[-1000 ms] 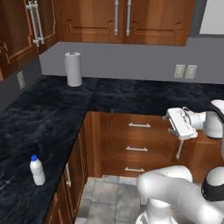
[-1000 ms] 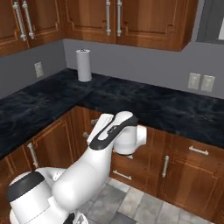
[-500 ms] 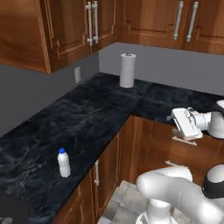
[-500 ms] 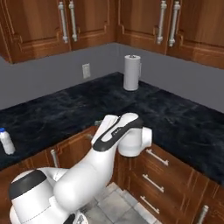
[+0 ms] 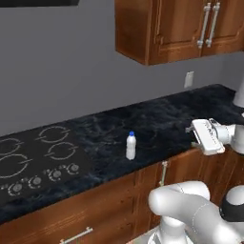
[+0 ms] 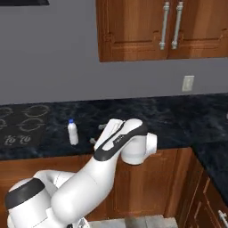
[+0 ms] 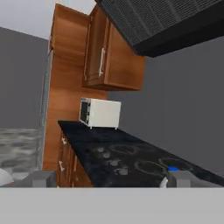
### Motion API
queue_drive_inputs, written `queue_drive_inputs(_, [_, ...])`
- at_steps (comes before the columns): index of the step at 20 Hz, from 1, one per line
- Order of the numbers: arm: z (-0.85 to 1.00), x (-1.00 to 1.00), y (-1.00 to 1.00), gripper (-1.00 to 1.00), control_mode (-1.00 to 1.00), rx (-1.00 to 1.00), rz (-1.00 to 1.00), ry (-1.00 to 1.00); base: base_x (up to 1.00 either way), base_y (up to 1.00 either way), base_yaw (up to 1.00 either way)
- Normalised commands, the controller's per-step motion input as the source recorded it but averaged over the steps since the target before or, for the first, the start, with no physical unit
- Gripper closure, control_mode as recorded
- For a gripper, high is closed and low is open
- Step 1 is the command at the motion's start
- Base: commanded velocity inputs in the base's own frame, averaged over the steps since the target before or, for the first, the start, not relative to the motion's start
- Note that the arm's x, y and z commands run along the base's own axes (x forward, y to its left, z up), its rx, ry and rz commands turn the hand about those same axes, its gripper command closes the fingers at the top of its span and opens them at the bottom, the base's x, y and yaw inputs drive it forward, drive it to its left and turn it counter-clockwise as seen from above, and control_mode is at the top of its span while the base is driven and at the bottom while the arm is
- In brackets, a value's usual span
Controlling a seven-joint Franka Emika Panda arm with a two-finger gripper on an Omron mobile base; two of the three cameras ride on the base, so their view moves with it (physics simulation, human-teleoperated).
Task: Place the drinks on the dining counter in a tight cluster.
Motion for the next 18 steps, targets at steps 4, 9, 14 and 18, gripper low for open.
queue_drive_inputs(4, [0.0, 0.0, 0.0, -1.0, 1.0, 0.0, 0.0, 0.0, 0.27, 0.0, 0.91])
queue_drive_inputs(9, [0.0, 0.0, 0.0, -1.0, 1.0, 0.0, 0.0, 0.0, 0.38, -0.15, 0.63])
queue_drive_inputs(14, [0.0, 0.0, 0.0, -1.0, 1.0, 0.0, 0.0, 0.0, 0.23, -0.49, 0.21])
queue_drive_inputs(18, [0.0, 0.0, 0.0, -1.0, 1.0, 0.0, 0.0, 0.0, -0.02, -0.55, 0.08])
